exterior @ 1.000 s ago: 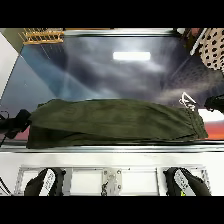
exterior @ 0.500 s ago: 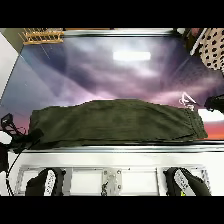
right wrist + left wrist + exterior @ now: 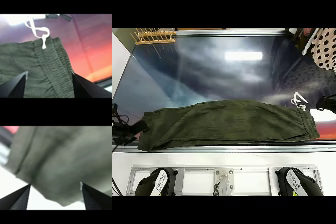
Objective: Fold the clothes and pants, and hang the long-sleeved shirts on hangers.
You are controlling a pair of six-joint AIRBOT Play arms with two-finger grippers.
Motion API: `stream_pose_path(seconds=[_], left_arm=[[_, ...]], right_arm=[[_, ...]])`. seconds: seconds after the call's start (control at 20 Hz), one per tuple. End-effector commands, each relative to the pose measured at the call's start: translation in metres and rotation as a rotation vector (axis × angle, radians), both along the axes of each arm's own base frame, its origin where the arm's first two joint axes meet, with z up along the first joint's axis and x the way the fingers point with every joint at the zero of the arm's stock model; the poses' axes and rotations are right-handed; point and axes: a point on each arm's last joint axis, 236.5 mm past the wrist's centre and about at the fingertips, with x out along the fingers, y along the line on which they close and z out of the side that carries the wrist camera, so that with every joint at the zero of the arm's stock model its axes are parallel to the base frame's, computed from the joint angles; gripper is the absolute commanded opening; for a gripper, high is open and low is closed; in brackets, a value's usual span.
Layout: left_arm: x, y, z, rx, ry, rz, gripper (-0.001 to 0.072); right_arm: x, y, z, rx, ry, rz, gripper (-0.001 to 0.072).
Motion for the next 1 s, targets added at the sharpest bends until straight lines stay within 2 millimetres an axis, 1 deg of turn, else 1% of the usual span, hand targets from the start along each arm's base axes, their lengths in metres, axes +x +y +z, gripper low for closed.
stream_pose_path(seconds=[0.0,0.15,0.2,0.25,0.3,0.35,0.4,0.5,0.7,0.8,0.85,0.95], left_arm=[[0.036,-0.021,0.02,-0.119,-0.106,0.008,0.0683],[0.048,-0.042,0.015,-0.179,-0.106,-0.034,0.068],[0.051,-0.048,0.012,-0.181,-0.101,-0.061,0.0554],[0.057,-0.055,0.01,-0.178,-0.106,-0.091,0.0302],[0.064,-0.062,0.01,-0.171,-0.12,-0.119,0.0125],[0.071,-0.069,0.012,-0.162,-0.141,-0.147,0.0022],[0.077,-0.076,0.013,-0.156,-0.162,-0.173,0.0008],[0.083,-0.096,0.014,-0.155,-0.174,-0.238,0.0008],[0.093,-0.138,0.018,-0.153,-0.209,-0.377,0.0008],[0.101,-0.161,0.022,-0.15,-0.252,-0.435,0.0008],[0.104,-0.173,0.024,-0.155,-0.272,-0.452,0.0008],[0.106,-0.194,0.028,-0.165,-0.298,-0.486,0.0008]], right_arm=[[-0.002,0.0,-0.007,0.011,0.028,0.004,0.0606],[-0.014,0.006,-0.029,0.035,0.146,0.065,0.0607],[-0.017,0.006,-0.037,0.048,0.178,0.076,0.0607],[-0.019,0.007,-0.043,0.065,0.201,0.094,0.0606],[-0.019,0.007,-0.049,0.086,0.213,0.103,0.0607],[-0.022,0.003,-0.055,0.106,0.227,0.111,0.0607],[-0.026,-0.003,-0.061,0.129,0.241,0.103,0.0607],[-0.038,-0.023,-0.075,0.199,0.263,0.058,0.0607],[-0.067,-0.066,-0.108,0.432,0.297,-0.05,0.0611],[-0.064,-0.077,-0.125,0.541,0.27,-0.042,0.0621],[-0.061,-0.081,-0.134,0.572,0.256,-0.03,0.072],[-0.057,-0.086,-0.152,0.603,0.267,0.023,0.072]])
